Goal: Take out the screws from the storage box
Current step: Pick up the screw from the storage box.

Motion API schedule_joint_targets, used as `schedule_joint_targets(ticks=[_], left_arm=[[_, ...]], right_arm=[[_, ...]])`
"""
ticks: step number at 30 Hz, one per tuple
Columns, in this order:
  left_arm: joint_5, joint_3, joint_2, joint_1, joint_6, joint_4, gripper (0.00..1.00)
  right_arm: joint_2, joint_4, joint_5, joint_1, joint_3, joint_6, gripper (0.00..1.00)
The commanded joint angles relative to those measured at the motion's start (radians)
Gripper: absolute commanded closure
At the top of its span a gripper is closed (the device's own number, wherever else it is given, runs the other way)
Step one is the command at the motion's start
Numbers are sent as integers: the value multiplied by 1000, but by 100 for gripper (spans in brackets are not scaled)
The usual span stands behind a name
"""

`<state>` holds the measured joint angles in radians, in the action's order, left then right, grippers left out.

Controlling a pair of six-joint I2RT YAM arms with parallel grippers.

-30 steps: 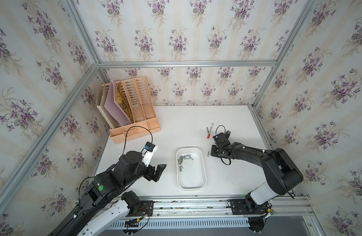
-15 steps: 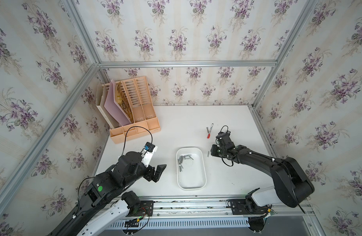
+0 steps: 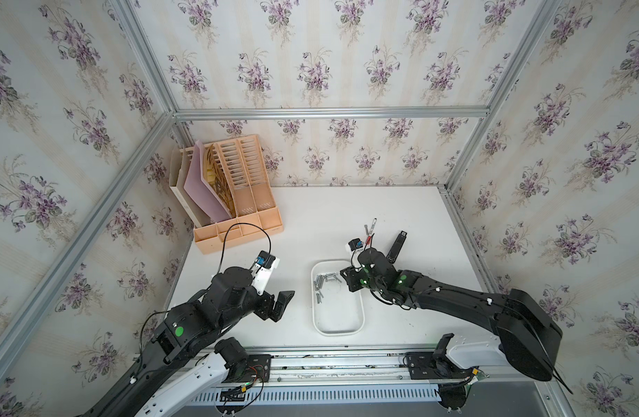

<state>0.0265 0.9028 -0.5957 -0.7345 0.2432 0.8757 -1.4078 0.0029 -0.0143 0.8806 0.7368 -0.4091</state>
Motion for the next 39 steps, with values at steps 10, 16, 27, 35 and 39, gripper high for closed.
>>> schedule_joint_targets(ticks=[10, 16, 27, 35, 39], left_arm=[[3, 2, 37, 0, -9, -20, 1], [13, 4, 24, -1, -7, -16, 1], [9, 6, 32, -1, -7, -16, 1], [8, 7, 33, -1, -7, -14, 1], [6, 7, 42, -1, -6, -13, 1]], right_arm=[[-240, -77, 53, 118, 151, 95, 82], [-304, -115, 38, 156, 199, 113, 80], [-391, -175, -4, 163, 257, 109, 82], [-411, -183, 2, 165, 269, 110, 80], [-438, -205, -16, 166, 288, 107, 82]])
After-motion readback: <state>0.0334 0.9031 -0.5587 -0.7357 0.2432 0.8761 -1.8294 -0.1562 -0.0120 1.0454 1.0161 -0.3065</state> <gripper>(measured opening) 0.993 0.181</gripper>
